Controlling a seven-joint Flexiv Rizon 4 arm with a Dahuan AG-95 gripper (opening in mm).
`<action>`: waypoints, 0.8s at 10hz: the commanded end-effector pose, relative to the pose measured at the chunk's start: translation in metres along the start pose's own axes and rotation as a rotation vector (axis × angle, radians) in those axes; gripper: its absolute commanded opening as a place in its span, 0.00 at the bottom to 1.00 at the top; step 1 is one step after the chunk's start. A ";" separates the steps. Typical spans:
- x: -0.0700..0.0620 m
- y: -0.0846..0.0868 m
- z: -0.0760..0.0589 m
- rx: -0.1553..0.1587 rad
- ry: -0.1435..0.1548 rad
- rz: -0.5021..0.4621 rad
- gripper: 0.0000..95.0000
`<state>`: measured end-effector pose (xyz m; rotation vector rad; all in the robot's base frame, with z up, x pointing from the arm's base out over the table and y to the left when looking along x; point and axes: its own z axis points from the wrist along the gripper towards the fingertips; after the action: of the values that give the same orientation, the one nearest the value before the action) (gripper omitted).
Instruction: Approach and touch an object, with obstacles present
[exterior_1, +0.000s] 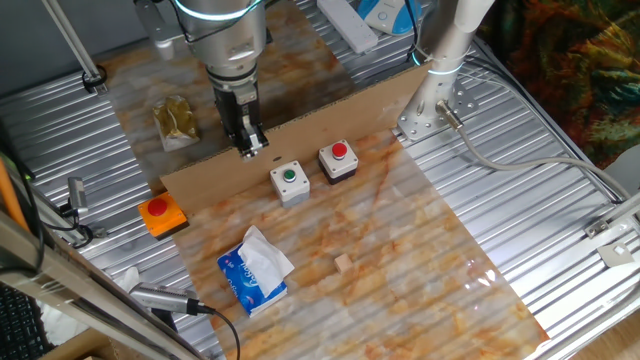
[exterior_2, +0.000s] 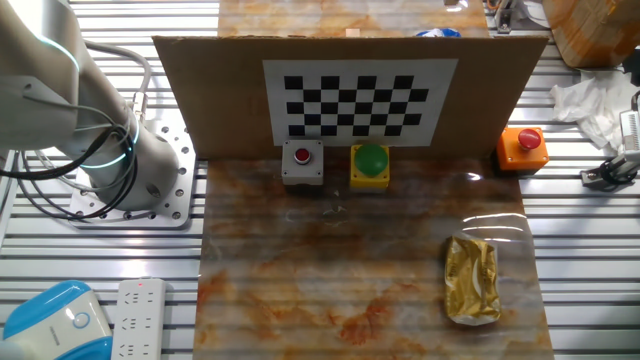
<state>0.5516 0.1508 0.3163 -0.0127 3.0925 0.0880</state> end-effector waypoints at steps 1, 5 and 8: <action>-0.008 0.016 -0.004 0.024 0.012 0.011 0.00; -0.021 0.052 -0.001 0.051 0.023 0.043 0.00; -0.029 0.064 0.001 0.055 0.029 0.056 0.00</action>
<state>0.5826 0.2176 0.3212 0.0781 3.1300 0.0003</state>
